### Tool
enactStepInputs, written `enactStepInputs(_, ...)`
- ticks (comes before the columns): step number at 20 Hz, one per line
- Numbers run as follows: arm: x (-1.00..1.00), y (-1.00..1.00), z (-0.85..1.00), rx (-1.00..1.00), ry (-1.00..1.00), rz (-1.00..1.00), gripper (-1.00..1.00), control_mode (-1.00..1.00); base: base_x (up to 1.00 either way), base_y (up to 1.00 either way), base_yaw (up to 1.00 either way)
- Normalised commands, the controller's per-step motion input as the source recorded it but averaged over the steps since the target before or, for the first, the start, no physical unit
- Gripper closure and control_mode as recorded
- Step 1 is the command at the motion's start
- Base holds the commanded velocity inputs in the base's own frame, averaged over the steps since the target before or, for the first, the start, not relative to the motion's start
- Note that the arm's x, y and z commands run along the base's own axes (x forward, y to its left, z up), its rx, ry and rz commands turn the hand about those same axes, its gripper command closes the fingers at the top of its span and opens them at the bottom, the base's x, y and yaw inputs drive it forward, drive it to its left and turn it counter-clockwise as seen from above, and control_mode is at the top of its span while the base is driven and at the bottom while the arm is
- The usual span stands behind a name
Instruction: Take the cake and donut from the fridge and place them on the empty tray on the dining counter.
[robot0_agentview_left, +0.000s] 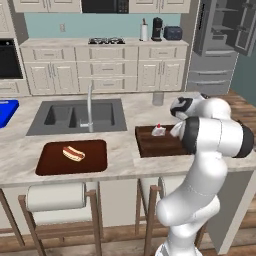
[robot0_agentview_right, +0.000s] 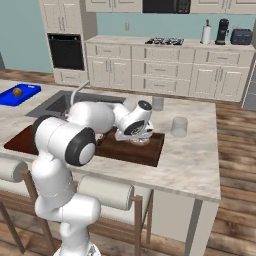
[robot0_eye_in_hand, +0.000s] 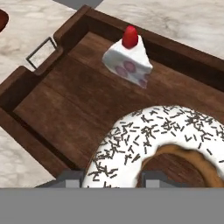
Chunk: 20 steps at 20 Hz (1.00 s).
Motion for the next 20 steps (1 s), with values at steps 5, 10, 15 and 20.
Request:
enactStepInputs(5, 0.38, -0.11, -0.33, 0.0, 0.0, 0.0, 1.0, -1.0, 0.0, 0.0, 0.0)
enactStepInputs(10, 0.4, -0.23, -0.29, 0.0, 0.0, 0.0, 1.0, -1.0, 0.0, 0.0, 0.0)
enactStepInputs(15, 0.5, -0.18, -0.22, 0.0, 0.0, 0.0, 1.0, -1.0, 0.0, 0.0, 0.0)
enactStepInputs(20, 0.44, 0.0, -0.24, 0.0, 0.0, 0.0, -1.0, -1.0, 0.0, 0.0, 0.0)
